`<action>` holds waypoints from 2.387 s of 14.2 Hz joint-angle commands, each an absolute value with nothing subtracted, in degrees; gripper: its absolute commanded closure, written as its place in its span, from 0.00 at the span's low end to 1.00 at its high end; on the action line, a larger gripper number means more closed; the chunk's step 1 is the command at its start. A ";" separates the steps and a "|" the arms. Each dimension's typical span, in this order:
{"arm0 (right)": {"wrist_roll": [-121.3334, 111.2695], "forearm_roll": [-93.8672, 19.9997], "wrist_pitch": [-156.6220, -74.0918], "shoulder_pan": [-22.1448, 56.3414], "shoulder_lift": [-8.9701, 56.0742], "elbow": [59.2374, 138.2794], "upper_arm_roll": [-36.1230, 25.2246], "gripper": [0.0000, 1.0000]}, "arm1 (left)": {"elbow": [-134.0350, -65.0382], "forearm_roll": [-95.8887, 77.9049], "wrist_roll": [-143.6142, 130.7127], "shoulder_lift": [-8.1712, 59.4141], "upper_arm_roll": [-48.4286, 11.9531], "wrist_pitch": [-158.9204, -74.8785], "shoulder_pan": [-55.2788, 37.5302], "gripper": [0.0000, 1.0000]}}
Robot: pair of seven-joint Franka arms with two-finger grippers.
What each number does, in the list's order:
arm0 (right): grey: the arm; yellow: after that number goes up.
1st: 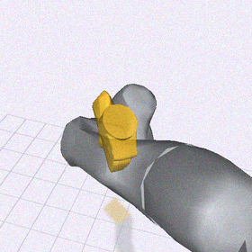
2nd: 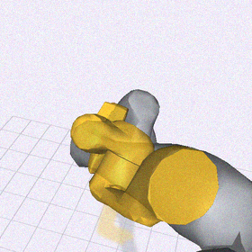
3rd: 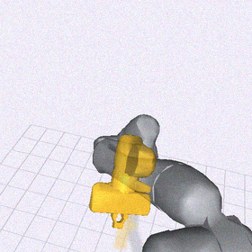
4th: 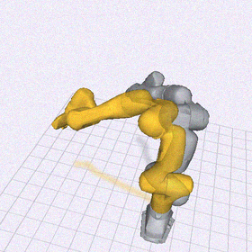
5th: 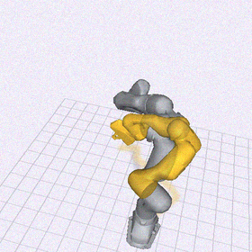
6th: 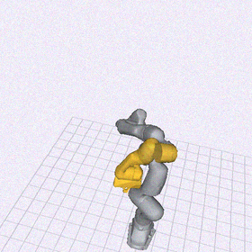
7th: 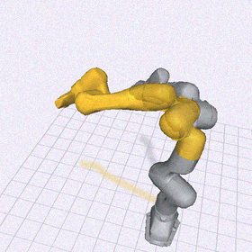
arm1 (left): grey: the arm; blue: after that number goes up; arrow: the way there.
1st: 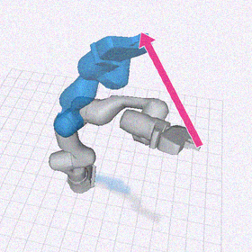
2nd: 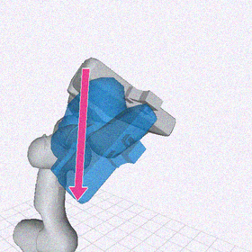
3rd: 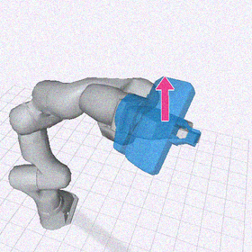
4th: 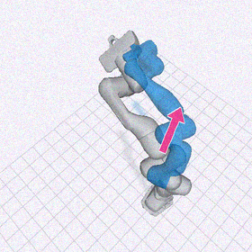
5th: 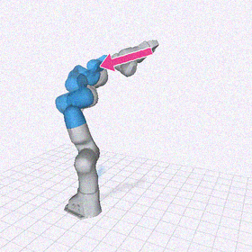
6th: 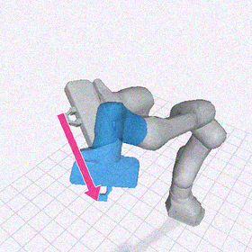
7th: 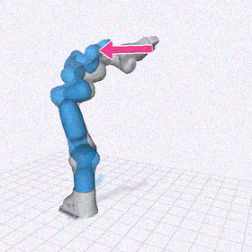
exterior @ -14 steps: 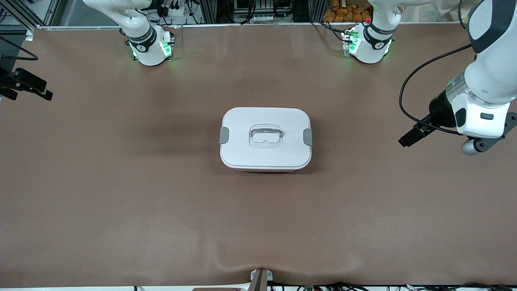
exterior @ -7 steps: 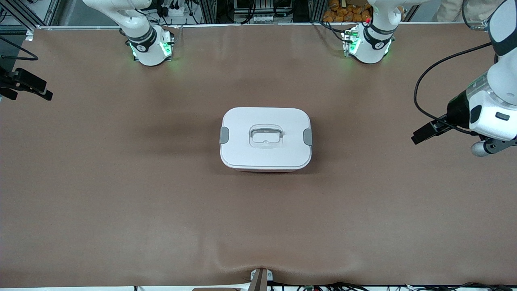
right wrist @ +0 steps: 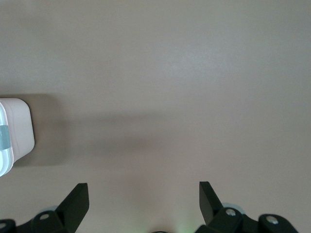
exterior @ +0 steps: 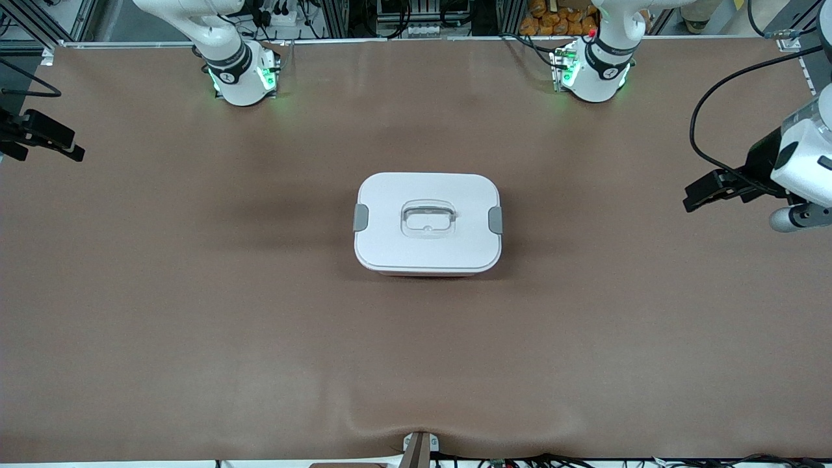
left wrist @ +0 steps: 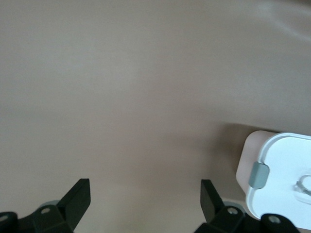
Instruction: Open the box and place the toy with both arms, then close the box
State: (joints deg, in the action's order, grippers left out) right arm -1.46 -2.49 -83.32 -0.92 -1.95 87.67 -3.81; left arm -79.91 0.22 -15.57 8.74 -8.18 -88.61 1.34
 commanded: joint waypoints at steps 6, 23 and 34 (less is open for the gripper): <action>-1.32 -2.55 -83.15 -1.93 -2.37 87.45 -3.16 0.00 | -80.77 2.64 -9.07 4.93 -5.54 -82.97 0.35 0.00; -1.32 -2.55 -83.23 -2.02 -2.37 87.45 -3.16 0.00 | -94.57 1.49 3.50 -4.48 -1.76 -88.86 1.49 0.00; -1.32 -2.55 -83.32 -2.02 -2.37 87.45 -3.16 0.00 | -95.01 0.70 4.05 -4.83 1.15 -90.09 0.61 0.00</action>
